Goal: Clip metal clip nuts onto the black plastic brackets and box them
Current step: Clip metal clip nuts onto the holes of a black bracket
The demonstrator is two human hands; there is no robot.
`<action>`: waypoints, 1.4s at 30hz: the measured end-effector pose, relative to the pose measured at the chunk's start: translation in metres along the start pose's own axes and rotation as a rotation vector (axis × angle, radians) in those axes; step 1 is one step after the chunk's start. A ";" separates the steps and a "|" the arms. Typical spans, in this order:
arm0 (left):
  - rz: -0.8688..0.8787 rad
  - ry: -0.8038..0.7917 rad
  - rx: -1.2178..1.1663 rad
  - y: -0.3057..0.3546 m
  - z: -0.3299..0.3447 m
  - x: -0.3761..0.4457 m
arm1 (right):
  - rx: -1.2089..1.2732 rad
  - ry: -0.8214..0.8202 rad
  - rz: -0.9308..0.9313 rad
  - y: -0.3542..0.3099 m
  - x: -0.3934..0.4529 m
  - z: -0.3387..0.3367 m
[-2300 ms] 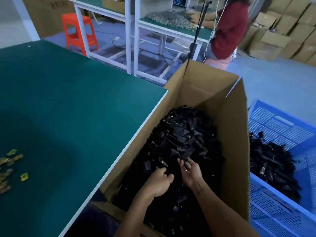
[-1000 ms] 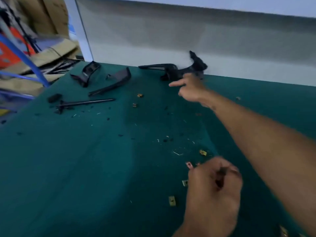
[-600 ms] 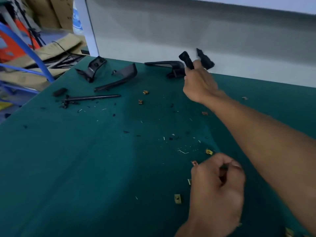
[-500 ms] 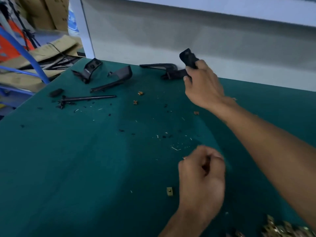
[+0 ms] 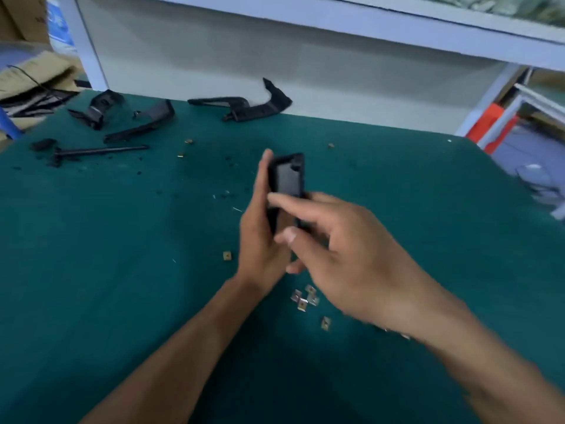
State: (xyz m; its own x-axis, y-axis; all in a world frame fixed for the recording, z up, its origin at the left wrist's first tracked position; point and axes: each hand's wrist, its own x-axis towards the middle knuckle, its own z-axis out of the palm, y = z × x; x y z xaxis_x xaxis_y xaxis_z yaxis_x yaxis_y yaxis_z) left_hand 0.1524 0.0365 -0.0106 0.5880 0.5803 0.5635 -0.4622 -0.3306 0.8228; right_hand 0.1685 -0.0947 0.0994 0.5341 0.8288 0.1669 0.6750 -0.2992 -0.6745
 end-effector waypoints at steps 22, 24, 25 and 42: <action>-0.250 -0.043 0.167 0.009 -0.015 -0.008 | -0.250 0.032 -0.019 0.096 -0.055 0.035; -0.310 -0.083 0.148 0.009 -0.018 -0.007 | -0.280 -0.053 -0.013 0.093 -0.048 0.036; -0.340 -0.120 0.144 0.008 -0.020 -0.007 | -0.277 -0.085 -0.008 0.092 -0.045 0.036; -0.427 -0.390 0.374 0.002 -0.015 -0.010 | -0.254 -0.158 0.060 0.096 -0.047 0.029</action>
State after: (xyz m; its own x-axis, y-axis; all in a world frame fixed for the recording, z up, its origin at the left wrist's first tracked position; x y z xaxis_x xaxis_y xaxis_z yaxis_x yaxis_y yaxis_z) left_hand 0.1357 0.0413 -0.0151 0.8958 0.4302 0.1119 0.0823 -0.4079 0.9093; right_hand 0.1935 -0.1487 0.0053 0.5041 0.8636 0.0048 0.7611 -0.4417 -0.4750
